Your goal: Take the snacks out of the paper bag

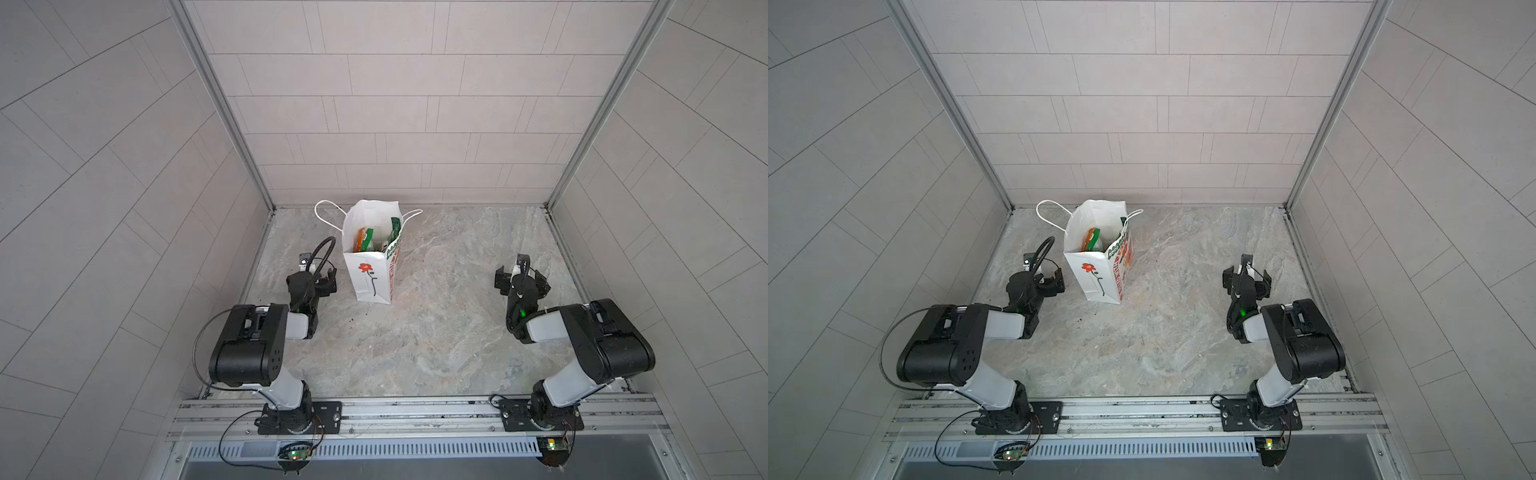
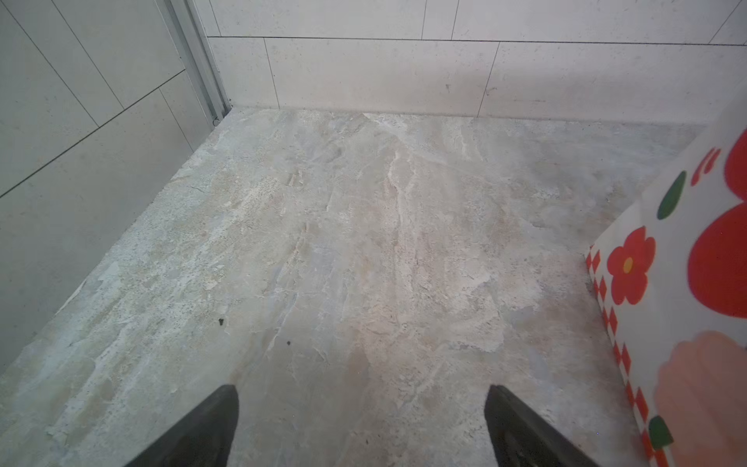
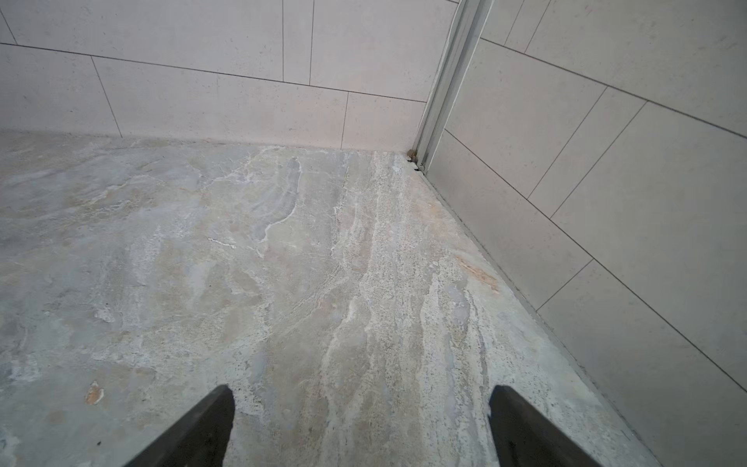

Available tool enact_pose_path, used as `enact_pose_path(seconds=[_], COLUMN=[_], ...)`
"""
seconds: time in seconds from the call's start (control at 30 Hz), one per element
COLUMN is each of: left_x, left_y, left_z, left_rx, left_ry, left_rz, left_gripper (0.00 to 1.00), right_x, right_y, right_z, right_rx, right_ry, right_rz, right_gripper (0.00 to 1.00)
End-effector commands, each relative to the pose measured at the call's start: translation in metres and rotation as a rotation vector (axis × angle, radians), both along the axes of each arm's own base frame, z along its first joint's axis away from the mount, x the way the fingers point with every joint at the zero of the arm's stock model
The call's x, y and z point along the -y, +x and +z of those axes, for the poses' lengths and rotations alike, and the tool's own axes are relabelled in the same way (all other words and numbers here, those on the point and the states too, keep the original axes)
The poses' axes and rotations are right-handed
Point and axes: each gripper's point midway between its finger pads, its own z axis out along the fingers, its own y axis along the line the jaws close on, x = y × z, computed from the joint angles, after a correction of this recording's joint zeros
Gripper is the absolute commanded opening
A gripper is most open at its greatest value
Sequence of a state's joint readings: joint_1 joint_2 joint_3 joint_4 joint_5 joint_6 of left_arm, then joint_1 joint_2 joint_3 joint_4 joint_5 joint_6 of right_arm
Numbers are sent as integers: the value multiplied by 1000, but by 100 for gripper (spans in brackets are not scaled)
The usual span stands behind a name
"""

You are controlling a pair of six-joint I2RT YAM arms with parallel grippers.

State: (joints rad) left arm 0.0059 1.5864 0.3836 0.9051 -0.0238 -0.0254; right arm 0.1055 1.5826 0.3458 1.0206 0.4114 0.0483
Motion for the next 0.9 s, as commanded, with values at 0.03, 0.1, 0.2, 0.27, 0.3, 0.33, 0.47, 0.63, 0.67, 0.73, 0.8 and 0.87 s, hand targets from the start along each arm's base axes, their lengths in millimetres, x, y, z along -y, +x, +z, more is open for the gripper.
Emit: enact_pose_path(seconds=[0.03,0.1,0.2,0.27,0.3,0.33,0.47,0.63,0.67,0.73,0.8,0.87], left_x=[0,0,0,-1,0,-1,0,-1,0,0,-6,-16], left_y=[6,6,6,6,6,6,6,6,6,5,2,-5], left_z=[9,9,9,9,8,8,8,8,8,8,13,22], left_rx=[24,25,25,25,23,23,22,22,23,26,53,80], left_ry=[15,15,16,16,15,15,14,15,14,13,10,12], left_rz=[2,0,1,3,2,3,3,2,1,1,39,99], left_gripper=[100,100,100,100,100,100,100,100,100,100,100,100], right_x=[2,2,2,2,2,2,2,2,2,2,2,4], right_y=[-1,-1,-1,-1,-1,-1,-1,-1,-1,-1,-2,-8], right_z=[-1,-1,-1,-1,0,-1,-1,-1,-1,-1,2,7], right_rx=[-8,-8,-8,-7,-6,-8,-8,-8,-7,-7,8,31], right_ry=[-17,-18,-17,-16,-16,-17,-17,-16,-16,-16,-15,-10], right_rz=[-12,-10,-11,-11,-12,-12,-11,-11,-12,-11,-14,-17], right_gripper=[99,99,99,99,99,99,99,99,99,99,99,99])
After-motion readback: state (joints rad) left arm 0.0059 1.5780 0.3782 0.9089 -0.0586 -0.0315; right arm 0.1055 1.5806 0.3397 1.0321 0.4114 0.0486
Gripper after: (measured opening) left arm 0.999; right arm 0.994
